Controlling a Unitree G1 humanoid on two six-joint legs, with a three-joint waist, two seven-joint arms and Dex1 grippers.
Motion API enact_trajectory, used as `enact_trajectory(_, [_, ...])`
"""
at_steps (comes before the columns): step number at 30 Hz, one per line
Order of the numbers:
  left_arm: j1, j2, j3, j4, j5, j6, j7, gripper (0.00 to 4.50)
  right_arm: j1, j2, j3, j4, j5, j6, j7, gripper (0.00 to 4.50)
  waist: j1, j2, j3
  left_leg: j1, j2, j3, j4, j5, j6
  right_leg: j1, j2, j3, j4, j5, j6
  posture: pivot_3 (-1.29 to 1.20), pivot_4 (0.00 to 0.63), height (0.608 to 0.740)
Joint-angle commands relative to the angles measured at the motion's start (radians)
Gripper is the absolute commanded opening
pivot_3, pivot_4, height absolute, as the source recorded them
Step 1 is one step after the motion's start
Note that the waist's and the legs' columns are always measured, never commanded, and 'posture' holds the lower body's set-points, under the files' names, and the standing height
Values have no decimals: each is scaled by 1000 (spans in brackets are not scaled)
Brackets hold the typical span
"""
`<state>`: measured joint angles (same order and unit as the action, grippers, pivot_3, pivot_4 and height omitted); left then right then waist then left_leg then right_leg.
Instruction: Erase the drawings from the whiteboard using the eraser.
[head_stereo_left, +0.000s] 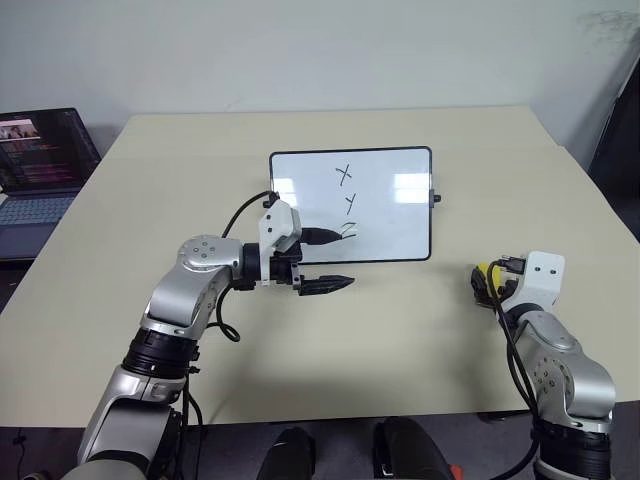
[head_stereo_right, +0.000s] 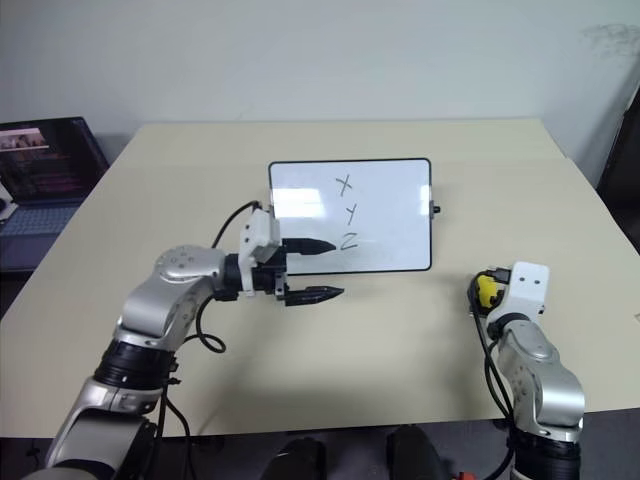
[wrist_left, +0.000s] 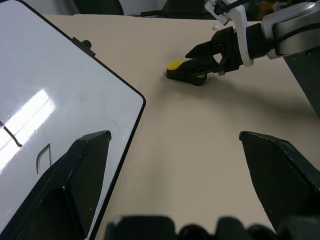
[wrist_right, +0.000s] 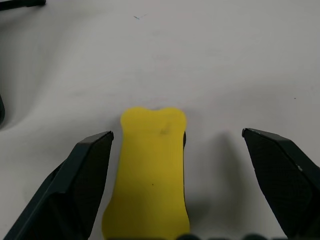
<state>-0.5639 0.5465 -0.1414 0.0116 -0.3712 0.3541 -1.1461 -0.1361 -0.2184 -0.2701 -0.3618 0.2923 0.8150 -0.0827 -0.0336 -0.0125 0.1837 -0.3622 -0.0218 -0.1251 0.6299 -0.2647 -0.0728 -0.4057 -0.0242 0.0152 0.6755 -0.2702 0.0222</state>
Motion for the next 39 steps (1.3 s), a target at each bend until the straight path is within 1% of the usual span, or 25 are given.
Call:
enact_trajectory(1, [5, 6, 14, -13, 2, -25, -3, 4500, -25, 0, 1, 7, -13, -27, 11, 4466, 0, 0, 0, 0, 0, 0, 0, 0, 0, 0, 0, 0, 0, 0, 0, 0, 150, 740])
enact_trajectory(8, [14, 9, 15, -15, 3, -28, 0, 4500, -54, -1, 0, 54, -25, -42, 21, 4466, 0, 0, 0, 0, 0, 1, 0, 0, 0, 0, 0, 0, 0, 0, -1, 0, 150, 740])
enact_trajectory(9, [15, 9, 16, -15, 3, -28, 0, 4500, -58, 0, 0, 61, -29, -45, 21, 4306, 0, 0, 0, 0, 0, 0, 0, 0, 0, 0, 0, 0, 0, 0, -1, 0, 150, 740])
enact_trajectory(11, [16, 10, 16, -14, 4, -30, 0, 4500, -63, 2, 2, 73, -33, -52, 22, 3870, 0, 0, 0, 0, 0, 1, 0, 0, 0, 0, 0, 1, 0, 0, -1, 0, 150, 740])
enact_trajectory(15, [21, 12, 17, -16, 5, -31, 0, 4500, -64, 8, 5, 79, -42, -57, 24, 2395, 0, 0, 0, 0, 0, 1, 0, 0, 0, 0, 0, 1, 1, 0, -1, 0, 150, 740])
enact_trajectory(17, [24, 12, 17, -18, 5, -31, 1, 4500, -62, 10, 5, 77, -43, -57, 24, 1708, 0, 0, 0, 0, 0, 1, 0, 0, 0, 0, 0, 1, 1, 0, -1, 0, 150, 740])
enact_trajectory(18, [25, 13, 17, -19, 5, -31, 2, 4500, -61, 11, 5, 76, -42, -56, 24, 1443, 0, 0, 0, 0, 0, 1, 0, 0, 0, 0, 0, 1, 1, 0, -1, 0, 150, 740])
enact_trajectory(27, [38, 11, 21, -27, 2, -16, 18, 4500, -50, 19, 4, 63, -34, -52, 27, 1404, 0, 0, 0, 1, 0, 1, 0, 0, 0, 0, 0, 1, 1, 0, -1, 0, 150, 740])
enact_trajectory(39, [76, 24, 27, -65, -1, 7, 65, 4500, -21, 17, 7, 39, -12, -45, 83, 1404, 0, 0, 0, 1, 0, 1, 0, 0, 0, 0, 0, 1, 1, 0, -1, 0, 150, 740])
